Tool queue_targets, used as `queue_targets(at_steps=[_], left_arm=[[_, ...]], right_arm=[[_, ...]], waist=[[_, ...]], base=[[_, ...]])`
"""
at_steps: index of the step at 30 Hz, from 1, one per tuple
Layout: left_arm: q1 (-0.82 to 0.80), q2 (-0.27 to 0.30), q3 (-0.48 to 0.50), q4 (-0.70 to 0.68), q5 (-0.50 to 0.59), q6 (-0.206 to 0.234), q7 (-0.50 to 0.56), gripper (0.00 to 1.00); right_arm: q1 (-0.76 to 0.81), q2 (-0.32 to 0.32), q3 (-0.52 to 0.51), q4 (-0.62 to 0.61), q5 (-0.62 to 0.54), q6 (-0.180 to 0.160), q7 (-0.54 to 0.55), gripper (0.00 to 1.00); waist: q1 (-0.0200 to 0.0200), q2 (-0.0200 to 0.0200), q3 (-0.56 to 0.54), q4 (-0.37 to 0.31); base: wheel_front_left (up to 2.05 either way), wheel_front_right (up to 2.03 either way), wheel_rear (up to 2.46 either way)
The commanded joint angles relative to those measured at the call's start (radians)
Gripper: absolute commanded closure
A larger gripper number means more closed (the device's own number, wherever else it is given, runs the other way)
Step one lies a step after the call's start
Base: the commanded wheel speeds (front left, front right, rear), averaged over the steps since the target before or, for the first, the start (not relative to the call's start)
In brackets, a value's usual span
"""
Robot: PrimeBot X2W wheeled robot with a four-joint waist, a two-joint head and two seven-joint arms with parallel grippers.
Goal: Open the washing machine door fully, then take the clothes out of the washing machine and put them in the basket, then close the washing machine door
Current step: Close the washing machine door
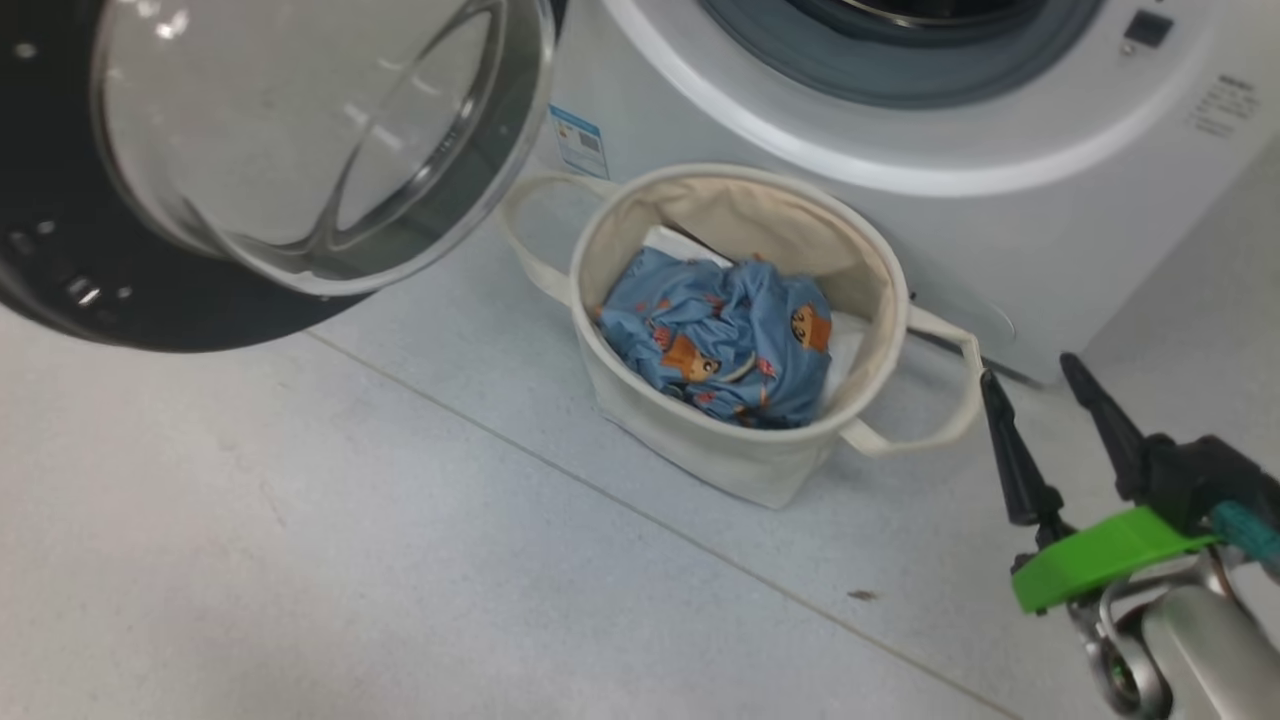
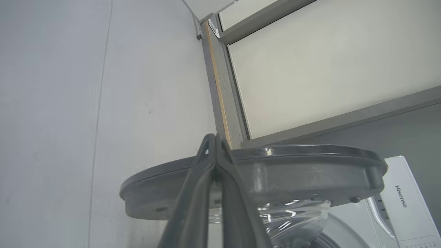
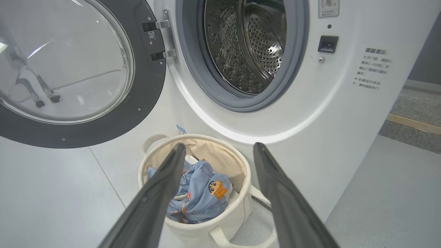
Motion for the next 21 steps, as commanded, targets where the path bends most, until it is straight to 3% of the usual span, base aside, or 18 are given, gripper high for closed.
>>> queue_targets(at_steps=[1, 6, 9, 16, 21], left_arm=[[-0.046, 0.08, 0.033, -0.016, -0.013, 0.006, 0.019, 1.0], [-0.168, 0.157, 0.058, 0.077, -0.057, 0.037, 0.081, 1.0], [-0.227, 0.188, 0.063, 0.116, -0.057, 0.039, 0.063, 1.0], [-0.316, 0.21, 0.051, 0.204, -0.035, 0.01, -0.005, 1.0], [-0.333, 0.217, 0.005, 0.263, -0.004, -0.013, 0.023, 1.0]], right_arm=[[-0.024, -0.023, 0.015, -0.035, 0.007, 0.003, -0.009, 0.0], [-0.045, -0.052, 0.013, -0.058, 0.007, 0.003, 0.003, 0.0], [-0.051, -0.071, 0.001, -0.076, 0.006, 0.003, 0.011, 0.0], [-0.05, -0.092, -0.023, -0.11, 0.006, 0.003, 0.02, 0.0], [-0.044, -0.087, -0.029, -0.113, 0.005, 0.003, 0.019, 0.0]], waist=[[0.0, 0.0, 0.022, -0.02], [0.0, 0.0, 0.068, -0.056], [0.0, 0.0, 0.097, -0.072], [0.0, 0.0, 0.136, -0.097], [0.0, 0.0, 0.131, -0.104]], base=[[0.0, 0.0, 0.0], [0.0, 0.0, 0.0], [0.0, 0.0, 0.0], [0.0, 0.0, 0.0], [0.0, 0.0, 0.0]])
